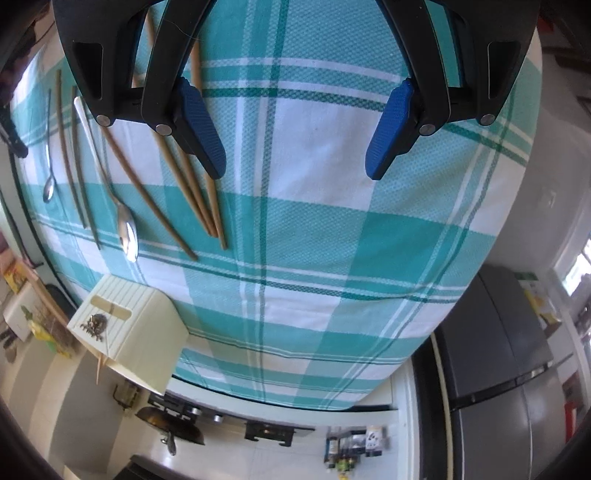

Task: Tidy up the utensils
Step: 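Close the right tool on a silver spoon handle while the left tool returns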

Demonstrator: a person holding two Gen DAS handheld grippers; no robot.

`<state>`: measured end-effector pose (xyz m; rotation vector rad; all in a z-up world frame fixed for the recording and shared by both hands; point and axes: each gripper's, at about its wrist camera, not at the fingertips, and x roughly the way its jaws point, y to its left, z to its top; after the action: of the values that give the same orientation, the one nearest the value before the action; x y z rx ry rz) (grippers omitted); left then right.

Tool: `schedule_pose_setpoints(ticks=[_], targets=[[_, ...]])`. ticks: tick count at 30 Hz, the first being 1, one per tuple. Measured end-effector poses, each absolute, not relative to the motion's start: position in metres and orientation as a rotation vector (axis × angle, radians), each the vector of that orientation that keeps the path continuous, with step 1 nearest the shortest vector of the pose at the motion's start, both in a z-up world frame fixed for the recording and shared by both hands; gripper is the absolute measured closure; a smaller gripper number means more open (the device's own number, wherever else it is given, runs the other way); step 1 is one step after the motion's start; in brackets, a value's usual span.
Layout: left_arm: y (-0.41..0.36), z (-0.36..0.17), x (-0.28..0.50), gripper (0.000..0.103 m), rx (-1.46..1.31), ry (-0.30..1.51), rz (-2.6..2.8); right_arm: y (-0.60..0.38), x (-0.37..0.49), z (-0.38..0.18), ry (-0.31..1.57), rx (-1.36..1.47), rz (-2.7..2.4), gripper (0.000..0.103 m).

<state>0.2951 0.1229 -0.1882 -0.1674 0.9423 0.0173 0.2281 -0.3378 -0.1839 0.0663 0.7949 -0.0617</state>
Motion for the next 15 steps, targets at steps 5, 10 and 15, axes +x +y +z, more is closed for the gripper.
schedule_pose_setpoints(ticks=[5,10,15], targets=[[0.116,-0.176,0.272,0.022,-0.171,0.921,0.002,-0.321,0.23,-0.183,0.785,0.077,-0.04,0.065],[0.104,-0.161,0.256,0.01,-0.136,0.863,0.004,-0.303,0.227,-0.175,0.744,0.078,0.001,0.065],[0.099,-0.182,0.259,0.009,-0.131,0.893,0.023,-0.292,0.215,-0.172,0.735,0.047,0.025,0.065]])
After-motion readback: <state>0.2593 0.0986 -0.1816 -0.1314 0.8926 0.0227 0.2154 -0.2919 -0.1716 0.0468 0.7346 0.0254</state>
